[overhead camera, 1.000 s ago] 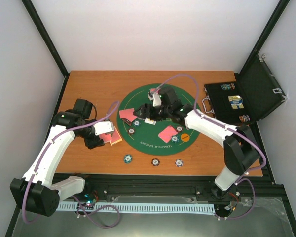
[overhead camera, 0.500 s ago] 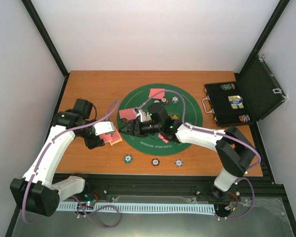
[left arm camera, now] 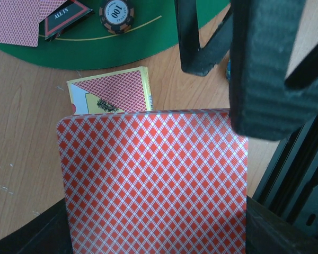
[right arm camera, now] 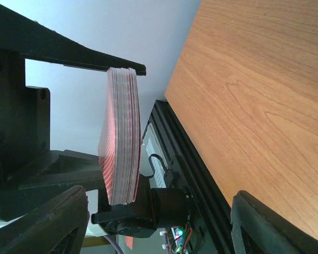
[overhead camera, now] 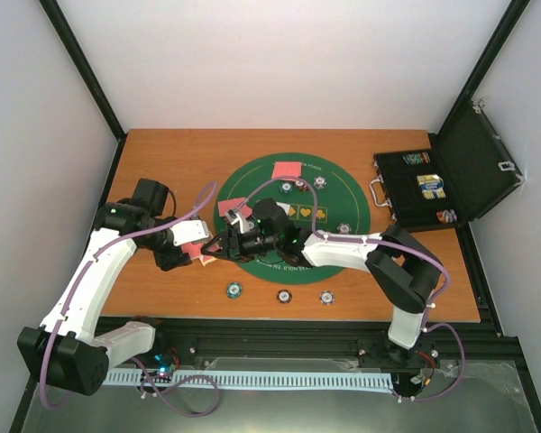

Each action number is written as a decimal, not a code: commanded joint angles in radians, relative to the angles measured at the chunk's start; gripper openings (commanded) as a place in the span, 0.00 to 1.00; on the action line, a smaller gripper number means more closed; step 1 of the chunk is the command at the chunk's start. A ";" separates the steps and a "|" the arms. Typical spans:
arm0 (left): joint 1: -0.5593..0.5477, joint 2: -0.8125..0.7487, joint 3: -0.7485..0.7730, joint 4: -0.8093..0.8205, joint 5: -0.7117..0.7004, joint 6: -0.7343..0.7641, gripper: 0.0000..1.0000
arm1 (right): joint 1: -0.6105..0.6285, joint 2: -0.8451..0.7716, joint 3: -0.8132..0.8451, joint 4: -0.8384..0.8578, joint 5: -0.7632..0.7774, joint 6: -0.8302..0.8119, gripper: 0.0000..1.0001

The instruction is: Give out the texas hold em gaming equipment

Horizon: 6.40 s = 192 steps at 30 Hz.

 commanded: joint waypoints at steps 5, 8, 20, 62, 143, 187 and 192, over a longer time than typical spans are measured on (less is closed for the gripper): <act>0.003 -0.008 0.042 -0.014 0.021 -0.001 0.02 | 0.031 0.043 0.022 0.149 -0.021 0.064 0.73; 0.003 -0.009 0.038 -0.013 0.020 0.000 0.02 | 0.035 0.061 0.029 0.194 -0.029 0.093 0.73; 0.003 -0.007 0.045 -0.017 0.021 0.001 0.02 | 0.048 0.218 0.165 0.253 -0.069 0.171 0.70; 0.004 -0.002 0.037 -0.016 0.024 0.000 0.01 | -0.065 0.080 0.048 -0.026 -0.102 0.019 0.17; 0.003 -0.022 0.056 -0.053 0.000 0.017 0.02 | -0.338 0.023 0.124 -0.871 0.659 -0.756 0.61; 0.003 -0.026 0.061 -0.051 0.012 0.017 0.02 | -0.282 -0.077 -0.193 -0.702 0.561 -0.581 0.52; 0.004 -0.032 0.058 -0.051 0.014 0.019 0.02 | -0.243 -0.119 -0.197 -0.725 0.581 -0.568 0.52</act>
